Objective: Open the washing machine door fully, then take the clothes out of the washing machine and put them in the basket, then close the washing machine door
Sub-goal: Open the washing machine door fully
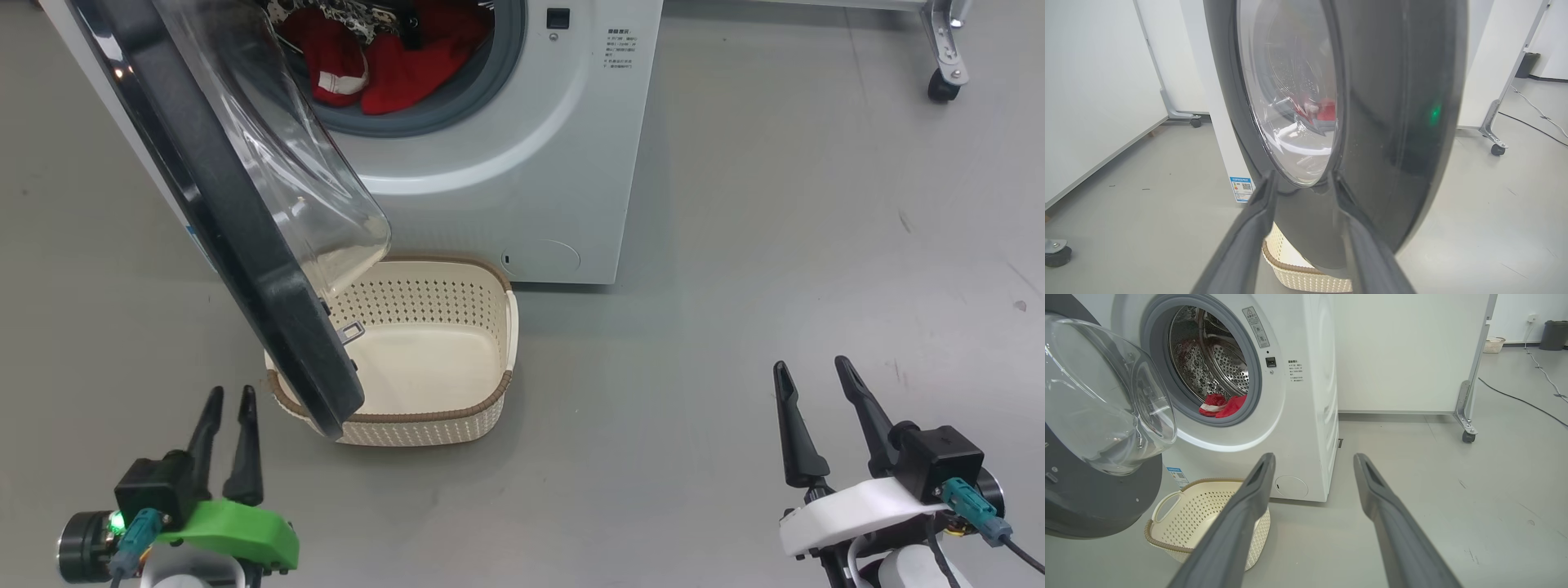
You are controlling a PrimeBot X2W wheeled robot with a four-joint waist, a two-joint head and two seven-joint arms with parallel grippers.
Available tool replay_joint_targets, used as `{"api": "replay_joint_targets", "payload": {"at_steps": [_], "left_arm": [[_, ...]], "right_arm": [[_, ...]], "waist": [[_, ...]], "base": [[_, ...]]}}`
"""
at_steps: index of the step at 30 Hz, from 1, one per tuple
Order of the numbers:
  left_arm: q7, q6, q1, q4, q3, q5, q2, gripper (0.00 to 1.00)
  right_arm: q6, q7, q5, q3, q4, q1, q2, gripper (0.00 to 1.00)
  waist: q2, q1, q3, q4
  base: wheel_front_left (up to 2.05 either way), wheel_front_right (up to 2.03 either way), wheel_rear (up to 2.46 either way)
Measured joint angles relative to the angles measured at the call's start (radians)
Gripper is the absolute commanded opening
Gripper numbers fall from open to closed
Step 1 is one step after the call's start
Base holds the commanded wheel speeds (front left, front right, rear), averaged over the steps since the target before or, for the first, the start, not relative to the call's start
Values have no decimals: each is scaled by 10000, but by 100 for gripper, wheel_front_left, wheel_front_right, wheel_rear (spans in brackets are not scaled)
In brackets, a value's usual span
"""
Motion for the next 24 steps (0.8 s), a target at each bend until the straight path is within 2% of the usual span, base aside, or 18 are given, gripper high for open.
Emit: {"api": "replay_joint_targets", "payload": {"at_steps": [7,12,24], "left_arm": [[0,-100,2,180,38,-305,-10,0],[0,-92,-4,75,96,-81,-17,0],[-2,-94,-906,-1557,880,-290,-31,0]], "right_arm": [[102,0,-88,-117,65,5,117,100],[169,0,-157,-196,81,5,184,100],[316,0,-267,-424,163,6,280,100]], "waist": [[0,0,3,-6],[0,0,21,-17],[0,0,-39,-26]], "base": [[0,0,0],[0,0,0],[0,0,0]]}}
